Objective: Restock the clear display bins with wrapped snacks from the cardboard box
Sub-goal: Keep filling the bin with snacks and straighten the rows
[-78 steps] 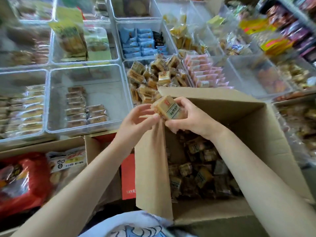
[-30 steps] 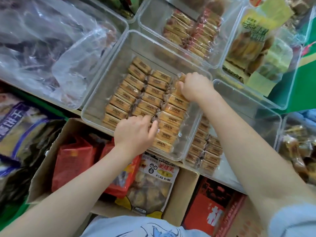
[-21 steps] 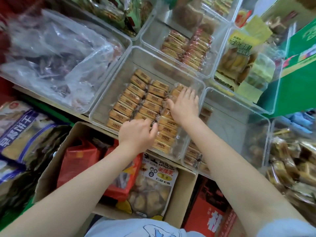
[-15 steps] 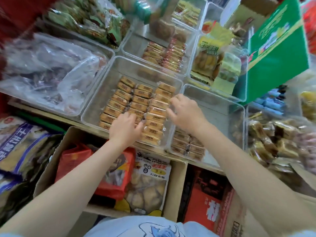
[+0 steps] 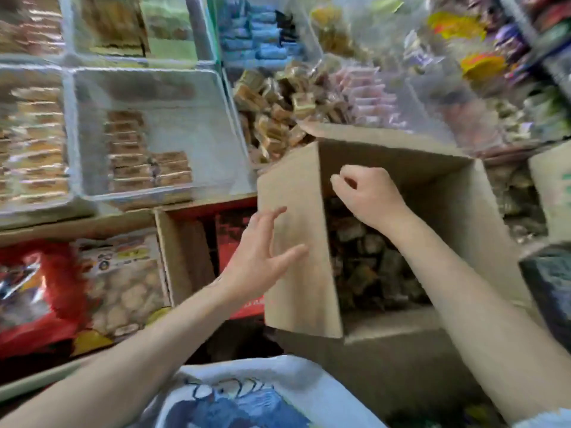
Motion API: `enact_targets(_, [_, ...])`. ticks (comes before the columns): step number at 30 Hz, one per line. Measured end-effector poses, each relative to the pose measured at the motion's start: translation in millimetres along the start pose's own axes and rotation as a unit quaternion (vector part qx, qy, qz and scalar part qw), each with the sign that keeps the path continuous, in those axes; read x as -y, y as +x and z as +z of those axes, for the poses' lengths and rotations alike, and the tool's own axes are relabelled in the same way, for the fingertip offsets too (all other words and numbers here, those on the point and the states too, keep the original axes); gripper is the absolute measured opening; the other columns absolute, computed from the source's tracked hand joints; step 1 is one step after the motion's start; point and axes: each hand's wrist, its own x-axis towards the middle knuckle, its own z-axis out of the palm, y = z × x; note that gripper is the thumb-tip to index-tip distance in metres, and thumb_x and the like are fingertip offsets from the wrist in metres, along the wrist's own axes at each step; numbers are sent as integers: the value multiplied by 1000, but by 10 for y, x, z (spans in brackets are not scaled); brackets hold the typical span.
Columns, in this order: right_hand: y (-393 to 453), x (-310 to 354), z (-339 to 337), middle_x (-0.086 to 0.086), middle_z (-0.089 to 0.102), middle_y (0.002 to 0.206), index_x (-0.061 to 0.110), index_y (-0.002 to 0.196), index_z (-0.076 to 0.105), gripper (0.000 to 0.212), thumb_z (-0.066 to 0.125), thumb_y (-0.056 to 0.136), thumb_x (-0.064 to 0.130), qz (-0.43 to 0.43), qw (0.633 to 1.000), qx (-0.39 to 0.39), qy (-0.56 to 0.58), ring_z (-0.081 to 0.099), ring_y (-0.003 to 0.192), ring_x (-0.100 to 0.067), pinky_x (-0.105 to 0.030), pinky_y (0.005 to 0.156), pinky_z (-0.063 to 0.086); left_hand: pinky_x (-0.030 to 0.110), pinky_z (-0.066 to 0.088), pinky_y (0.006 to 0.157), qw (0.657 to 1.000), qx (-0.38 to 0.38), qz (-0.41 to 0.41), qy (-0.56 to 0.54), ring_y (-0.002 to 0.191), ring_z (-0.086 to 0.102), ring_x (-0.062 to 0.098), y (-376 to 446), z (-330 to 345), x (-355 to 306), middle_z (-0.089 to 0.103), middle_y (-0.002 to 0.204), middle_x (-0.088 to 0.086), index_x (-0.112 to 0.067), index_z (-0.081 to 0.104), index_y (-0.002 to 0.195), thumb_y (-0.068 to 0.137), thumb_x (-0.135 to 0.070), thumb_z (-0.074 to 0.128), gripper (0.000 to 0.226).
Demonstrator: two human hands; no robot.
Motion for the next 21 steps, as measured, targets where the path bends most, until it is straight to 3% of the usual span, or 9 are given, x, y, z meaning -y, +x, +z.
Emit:
enact_targets(2, [-147,-369,69,1,57,69,13,69,55,39,51,102,34,14,997,72,-26,56,69,-21,-40,64,44,35,24,118,999,4,-6,-31,148,20,6,45,392,-144,19,160,-20,-41,16,156,81,-66,66,94])
enact_targets(4, [-226,-653,193,6,59,76,16,79,61,30,53,101,36,6,985,159,-65,60,77,-20,-37,64,45,41,22,122,999,-14,-5,-49,151,16,5,65,686,-210,14,163,-21,-42,8,158,81,-60,70,100])
enact_targets(8, [-231,-976,501,4,59,96,19,106,65,19,60,97,35,-30,939,308,-148,62,93,-20,-29,70,45,52,38,115,993,-75,-17,-92,146,31,6,37,838,-184,30,160,-18,-46,17,156,82,-44,65,89])
enact_targets(11, [-238,-1096,826,-3,64,105,14,115,65,27,61,96,32,-54,883,411,-221,58,84,-21,-29,68,46,48,44,111,991,-80,-34,-102,141,40,7,-25,833,-225,39,155,-19,-51,22,154,85,-42,63,80])
enact_targets(14, [-345,-1140,1119,-7,64,118,14,131,59,43,66,93,31,-100,834,487,-240,62,97,-23,-28,75,49,52,42,112,988,-90,-47,-116,139,44,16,-63,880,-262,41,154,-13,-52,25,152,83,-45,64,79])
enact_targets(17, [-470,-1160,1303,-12,53,139,11,144,46,56,66,95,29,-164,806,514,-245,54,117,-26,-19,84,38,51,43,111,985,-103,-57,-124,137,47,18,-74,930,-294,42,153,-12,-50,26,153,81,-46,63,81])
enact_targets(19, [-497,-1175,1370,-13,45,148,11,151,37,67,67,95,30,-172,807,505,-254,48,130,-29,-25,99,38,50,42,112,985,-105,-56,-125,136,47,17,-74,954,-318,43,152,-13,-50,27,153,80,-47,62,81])
enact_targets(21, [-438,-1167,1360,-10,44,149,17,154,32,72,68,93,32,-172,809,500,-257,49,130,-30,-34,104,41,50,41,113,984,-100,-58,-133,137,46,16,-72,960,-314,44,152,-13,-50,26,153,78,-49,62,82])
